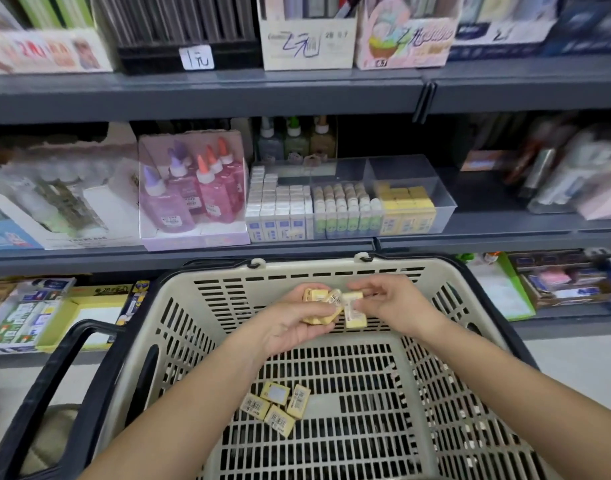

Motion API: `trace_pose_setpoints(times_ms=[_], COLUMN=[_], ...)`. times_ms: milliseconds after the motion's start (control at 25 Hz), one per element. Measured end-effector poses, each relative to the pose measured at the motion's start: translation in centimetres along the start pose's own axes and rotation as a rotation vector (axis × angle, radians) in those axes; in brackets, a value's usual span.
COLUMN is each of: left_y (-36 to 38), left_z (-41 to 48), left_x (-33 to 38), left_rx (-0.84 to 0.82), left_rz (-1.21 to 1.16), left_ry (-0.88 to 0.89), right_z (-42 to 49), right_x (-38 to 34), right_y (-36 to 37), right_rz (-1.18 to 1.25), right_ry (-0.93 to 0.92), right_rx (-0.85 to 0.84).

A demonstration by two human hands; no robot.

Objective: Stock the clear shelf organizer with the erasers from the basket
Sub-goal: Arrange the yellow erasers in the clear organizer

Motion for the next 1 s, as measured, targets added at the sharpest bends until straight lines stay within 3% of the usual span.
trace_pose_setpoints(times_ms=[200, 320, 520, 640, 720, 880, 1000], left_y=[2.4, 3.5, 6.2, 6.5, 5.9, 4.5, 3.8], left_z=[-1.2, -1.9, -1.8, -0.9, -0.2, 0.7, 1.1], left_x=[2.1, 4.0, 10.2, 12.9, 13.6, 13.8, 13.6], left_rx=[-0.03, -0.041, -0.02, 0.061, 0.119, 0.165, 0.164], left_rz=[0.062, 0.137, 0.077, 0.037, 0.02, 0.021, 0.013], left_ry=[0.093, 0.18, 0.364, 0.458, 0.49, 0.507, 0.492], right_z=[0.0, 0.7, 6.1, 11.3, 14.8, 19.1, 20.8], right_x=[-2.0, -3.9, -7.2, -8.3, -8.4, -8.4, -6.8], right_y=[-2.7, -5.7, -13.6, -16.6, -16.9, -14.6, -12.1], right_rz=[-0.207, -0.147, 0.05, -0.035, -0.149, -0.536, -0.602], right_ry=[-0.107, -0.146, -0.222, -0.242, -0.223, -0.292, -0.268], right_rx=[-0.045, -0.016, 0.264, 0.458, 0.502, 0.438, 0.26])
Point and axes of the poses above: each hand's wrist, its own z-axis towards the middle knuckle, its own y-axis out of the palm, x = y × z, the point moved 10 cm from there along z, towards the middle knuckle, and after that the axes turned 13 degrees about x, right-handed, at the moved point
